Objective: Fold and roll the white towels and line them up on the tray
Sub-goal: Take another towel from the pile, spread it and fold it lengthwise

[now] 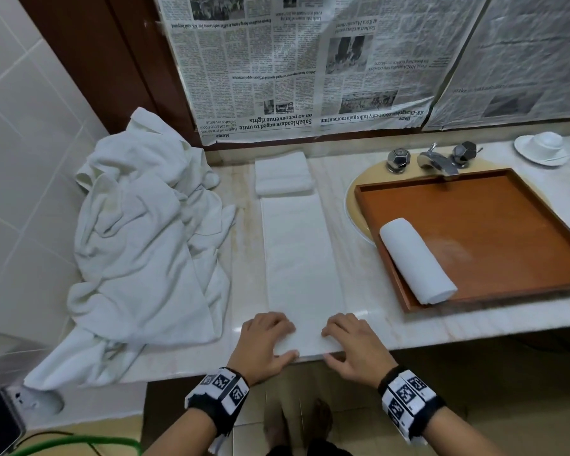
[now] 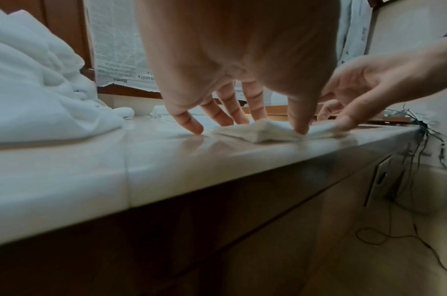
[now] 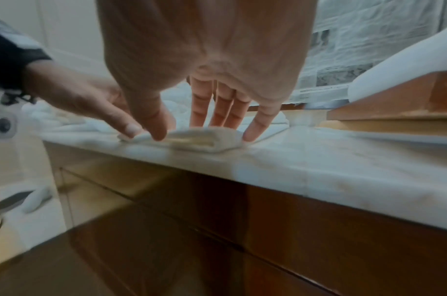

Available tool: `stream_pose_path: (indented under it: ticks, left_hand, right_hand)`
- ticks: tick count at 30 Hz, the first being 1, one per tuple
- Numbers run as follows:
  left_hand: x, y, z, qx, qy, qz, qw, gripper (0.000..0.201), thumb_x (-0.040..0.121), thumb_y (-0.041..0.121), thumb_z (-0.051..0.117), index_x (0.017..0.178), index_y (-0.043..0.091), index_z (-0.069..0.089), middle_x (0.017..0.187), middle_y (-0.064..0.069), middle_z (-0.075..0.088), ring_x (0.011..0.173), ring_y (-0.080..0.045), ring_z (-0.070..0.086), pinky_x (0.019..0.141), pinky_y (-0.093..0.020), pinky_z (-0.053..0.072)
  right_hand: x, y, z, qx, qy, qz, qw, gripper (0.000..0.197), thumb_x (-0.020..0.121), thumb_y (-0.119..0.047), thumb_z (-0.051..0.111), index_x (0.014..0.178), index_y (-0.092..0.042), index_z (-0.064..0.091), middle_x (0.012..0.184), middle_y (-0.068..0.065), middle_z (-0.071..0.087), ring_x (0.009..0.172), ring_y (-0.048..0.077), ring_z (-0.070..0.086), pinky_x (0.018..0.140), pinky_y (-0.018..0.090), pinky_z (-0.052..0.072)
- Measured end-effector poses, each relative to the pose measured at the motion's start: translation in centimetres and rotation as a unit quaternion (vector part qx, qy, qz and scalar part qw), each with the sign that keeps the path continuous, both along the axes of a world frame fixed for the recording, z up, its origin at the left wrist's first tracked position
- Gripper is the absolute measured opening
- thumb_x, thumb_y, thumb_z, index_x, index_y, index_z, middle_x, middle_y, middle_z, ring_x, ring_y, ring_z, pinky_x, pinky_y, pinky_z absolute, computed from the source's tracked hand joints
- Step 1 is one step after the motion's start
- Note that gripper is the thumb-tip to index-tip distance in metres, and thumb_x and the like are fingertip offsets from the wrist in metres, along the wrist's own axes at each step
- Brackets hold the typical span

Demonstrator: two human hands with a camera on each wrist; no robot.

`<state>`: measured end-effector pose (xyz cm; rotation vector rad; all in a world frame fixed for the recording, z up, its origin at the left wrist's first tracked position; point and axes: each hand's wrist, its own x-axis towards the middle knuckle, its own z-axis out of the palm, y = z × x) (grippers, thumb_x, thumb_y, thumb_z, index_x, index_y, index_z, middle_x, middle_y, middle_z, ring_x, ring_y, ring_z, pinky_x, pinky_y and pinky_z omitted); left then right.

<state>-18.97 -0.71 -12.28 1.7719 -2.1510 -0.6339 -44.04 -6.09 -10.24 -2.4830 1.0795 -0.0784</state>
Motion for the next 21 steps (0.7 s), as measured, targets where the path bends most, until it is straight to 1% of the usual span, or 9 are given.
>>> stream_pose_path:
  ticks: [2, 4, 6, 8, 10, 13, 15, 18, 21]
  left_hand:
    - [-0.2, -0.1, 0.3, 0.004, -0.019, -0.006, 1.0, 0.051, 0.078, 0.067, 0.058, 0.119, 0.038, 0.059, 0.126, 0.017, 0.049, 0.117, -0.009, 0.043, 0.098, -0.034, 0.034]
    - [-0.6, 0.0, 0.5, 0.017, -0.048, -0.009, 0.999, 0.054, 0.074, 0.069, 0.058, 0.119, 0.04, 0.057, 0.128, 0.016, 0.048, 0.118, -0.011, 0.042, 0.096, -0.035, 0.033]
    - [-1.0, 0.3, 0.4, 0.018, -0.075, -0.009, 0.997, 0.053, 0.07, 0.066, 0.059, 0.117, 0.041, 0.055, 0.128, 0.014, 0.049, 0.117, -0.016, 0.045, 0.093, -0.039, 0.037]
    - [-1.3, 0.6, 0.4, 0.018, -0.09, -0.009, 0.996, 0.047, 0.07, 0.061, 0.059, 0.112, 0.042, 0.055, 0.125, 0.012, 0.05, 0.114, -0.02, 0.048, 0.09, -0.04, 0.039]
    - [-1.5, 0.7, 0.6, 0.021, -0.092, -0.008, 0.996, 0.04, 0.073, 0.058, 0.051, 0.107, 0.039, 0.058, 0.123, 0.011, 0.052, 0.114, -0.021, 0.049, 0.091, -0.041, 0.039]
    - [-1.7, 0.6, 1.2, 0.045, -0.086, 0.006, 0.995, 0.048, 0.077, 0.058, 0.036, 0.106, 0.034, 0.066, 0.119, 0.011, 0.057, 0.114, -0.02, 0.049, 0.092, -0.04, 0.04]
    - [-1.7, 0.5, 1.3, 0.037, -0.082, 0.012, 0.996, 0.049, 0.077, 0.056, 0.036, 0.103, 0.03, 0.07, 0.112, 0.01, 0.062, 0.108, -0.022, 0.053, 0.086, -0.039, 0.042]
    - [-1.7, 0.2, 1.8, 0.044, -0.088, 0.009, 0.995, 0.055, 0.078, 0.055, 0.032, 0.106, 0.028, 0.071, 0.106, 0.008, 0.065, 0.104, -0.021, 0.055, 0.081, -0.036, 0.042]
    - [-1.4, 0.1, 2.6, 0.067, -0.052, 0.035, 0.996, 0.05, 0.083, 0.049, 0.039, 0.112, 0.024, 0.071, 0.101, 0.004, 0.067, 0.101, -0.02, 0.056, 0.083, -0.035, 0.045]
  right_hand:
    - [-0.4, -0.2, -0.3, -0.006, 0.019, 0.019, 1.0, 0.043, 0.084, -0.047, 0.056, 0.122, -0.026, 0.055, 0.125, -0.007, 0.048, 0.112, 0.011, 0.047, 0.095, 0.022, 0.04]
    - [-0.5, -0.1, -0.7, -0.034, 0.023, 0.03, 0.999, 0.039, 0.076, -0.038, 0.068, 0.112, -0.023, 0.059, 0.116, -0.004, 0.054, 0.101, 0.014, 0.054, 0.084, 0.024, 0.049]
    - [-0.5, 0.3, -1.0, -0.06, 0.018, 0.04, 0.997, 0.036, 0.069, -0.031, 0.076, 0.101, -0.02, 0.063, 0.106, -0.002, 0.059, 0.091, 0.015, 0.058, 0.072, 0.026, 0.055]
    - [-0.6, 0.7, -1.1, -0.074, 0.009, 0.045, 0.996, 0.032, 0.068, -0.026, 0.082, 0.095, -0.019, 0.066, 0.101, -0.002, 0.061, 0.085, 0.014, 0.061, 0.067, 0.024, 0.056]
    - [-0.9, 0.8, -1.2, -0.077, -0.004, 0.04, 0.996, 0.027, 0.071, -0.023, 0.082, 0.092, -0.018, 0.066, 0.097, -0.002, 0.062, 0.081, 0.014, 0.061, 0.064, 0.023, 0.056]
    - [-0.8, 0.6, -1.1, -0.094, -0.009, 0.031, 0.995, 0.022, 0.072, -0.02, 0.08, 0.087, -0.015, 0.065, 0.091, 0.0, 0.062, 0.076, 0.015, 0.06, 0.059, 0.025, 0.054]
    - [-0.3, 0.5, -0.9, -0.109, -0.002, 0.024, 0.994, 0.022, 0.069, -0.02, 0.081, 0.084, -0.015, 0.065, 0.087, 0.0, 0.062, 0.072, 0.015, 0.058, 0.056, 0.026, 0.052]
    - [-0.1, 0.4, -0.7, -0.098, -0.002, 0.008, 0.995, 0.021, 0.07, -0.015, 0.079, 0.085, -0.014, 0.065, 0.086, 0.001, 0.062, 0.072, 0.018, 0.058, 0.057, 0.029, 0.052]
    - [0.0, 0.1, -0.4, -0.045, -0.015, -0.032, 0.998, 0.016, 0.083, -0.016, 0.068, 0.099, -0.012, 0.068, 0.097, 0.002, 0.063, 0.087, 0.02, 0.059, 0.071, 0.034, 0.053]
